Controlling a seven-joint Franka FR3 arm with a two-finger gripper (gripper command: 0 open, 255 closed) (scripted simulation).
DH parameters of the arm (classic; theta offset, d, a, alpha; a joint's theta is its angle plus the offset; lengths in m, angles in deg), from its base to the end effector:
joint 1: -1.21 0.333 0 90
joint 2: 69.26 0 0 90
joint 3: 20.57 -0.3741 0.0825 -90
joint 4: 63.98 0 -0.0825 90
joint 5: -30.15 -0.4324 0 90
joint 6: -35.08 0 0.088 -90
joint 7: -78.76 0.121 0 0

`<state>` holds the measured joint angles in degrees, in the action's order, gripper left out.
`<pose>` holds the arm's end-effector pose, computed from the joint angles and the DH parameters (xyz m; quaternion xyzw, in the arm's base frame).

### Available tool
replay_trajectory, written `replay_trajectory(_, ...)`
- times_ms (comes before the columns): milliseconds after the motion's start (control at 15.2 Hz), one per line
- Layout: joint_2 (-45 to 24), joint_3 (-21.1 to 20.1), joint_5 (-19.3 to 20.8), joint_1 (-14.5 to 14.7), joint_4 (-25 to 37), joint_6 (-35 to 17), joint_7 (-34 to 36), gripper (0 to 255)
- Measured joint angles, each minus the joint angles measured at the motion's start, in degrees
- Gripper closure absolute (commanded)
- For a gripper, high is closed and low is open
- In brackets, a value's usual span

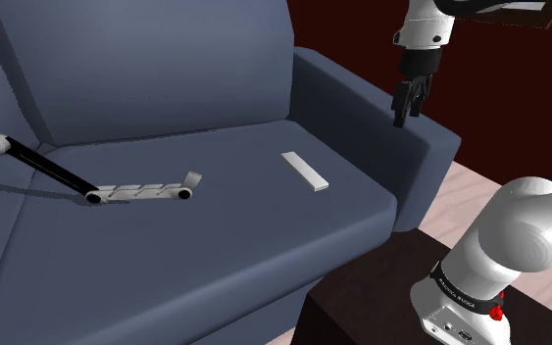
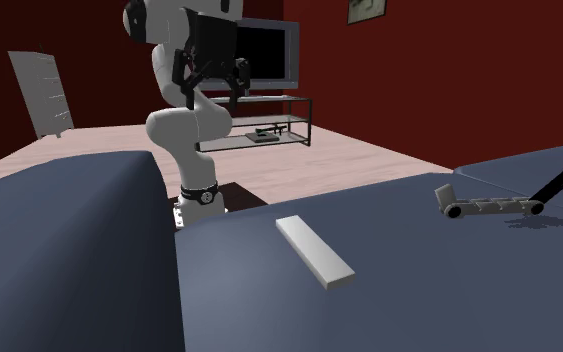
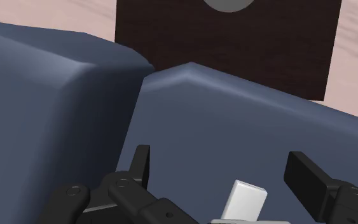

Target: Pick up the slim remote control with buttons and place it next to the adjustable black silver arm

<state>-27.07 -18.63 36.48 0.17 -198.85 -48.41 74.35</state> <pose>0.3122 -0.0338 0.5946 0.9957 0.0159 -0.0826 0.0390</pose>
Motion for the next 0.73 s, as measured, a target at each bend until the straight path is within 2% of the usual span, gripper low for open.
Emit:
replay_trajectory(132,-0.3,0.0,-0.1,0.0,-0.5,-1.0,0.2,0)
replay_trajectory(264,-2.1,-0.4,-0.8,0.3,-1.3,-4.1,1.3,0)
replay_trajectory(726,-11.5,-1.9,-2.9,1.2,-4.2,-19.1,5.3,0)
